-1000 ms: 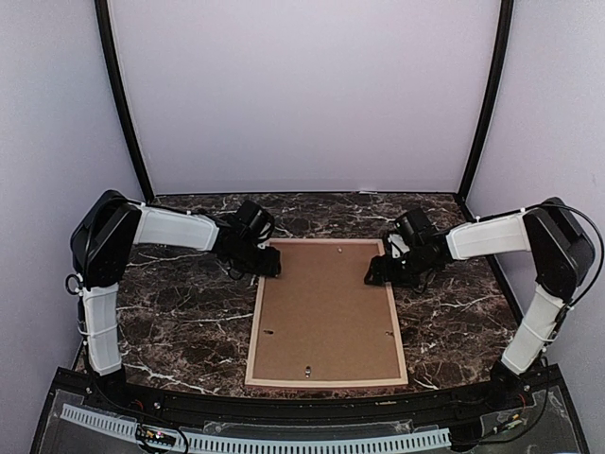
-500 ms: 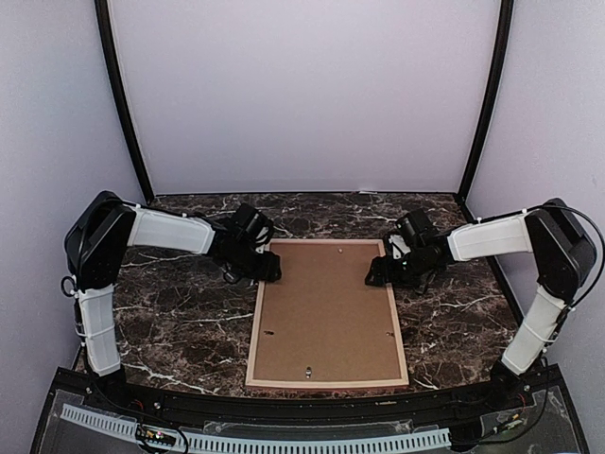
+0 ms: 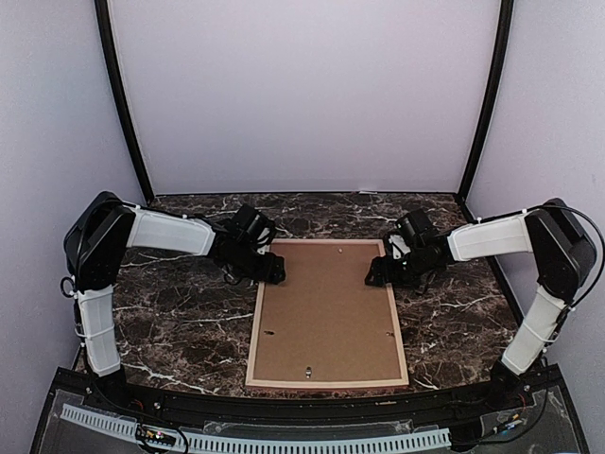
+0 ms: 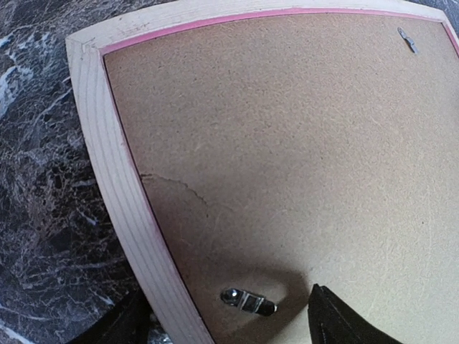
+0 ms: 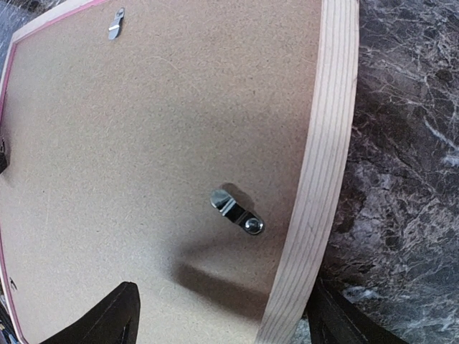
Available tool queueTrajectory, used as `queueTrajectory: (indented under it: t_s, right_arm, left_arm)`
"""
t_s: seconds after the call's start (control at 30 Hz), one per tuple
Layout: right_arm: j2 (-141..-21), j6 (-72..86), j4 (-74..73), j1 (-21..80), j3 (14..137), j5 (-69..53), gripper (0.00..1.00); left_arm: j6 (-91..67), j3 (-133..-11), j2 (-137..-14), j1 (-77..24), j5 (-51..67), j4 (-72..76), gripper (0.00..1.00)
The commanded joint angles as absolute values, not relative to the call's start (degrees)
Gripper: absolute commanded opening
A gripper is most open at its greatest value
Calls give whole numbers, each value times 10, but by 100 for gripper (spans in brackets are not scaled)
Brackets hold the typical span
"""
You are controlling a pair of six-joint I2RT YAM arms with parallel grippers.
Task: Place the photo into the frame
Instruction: Press the fastener onto the backboard.
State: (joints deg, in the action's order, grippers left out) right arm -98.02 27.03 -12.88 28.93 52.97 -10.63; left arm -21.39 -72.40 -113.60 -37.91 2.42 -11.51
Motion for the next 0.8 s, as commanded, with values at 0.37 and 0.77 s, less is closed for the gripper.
queueTrajectory:
  t_s: [0.37,0.77]
  right_arm:
    - [-992,269,-121,287,538,-117,82]
    - [-998,268,-121,287,538,-118,82]
  left_arm:
    - [-216,-724,-1147,-360,23,-134,66]
    - [-213,-705,-1136,-360,41,-148,53]
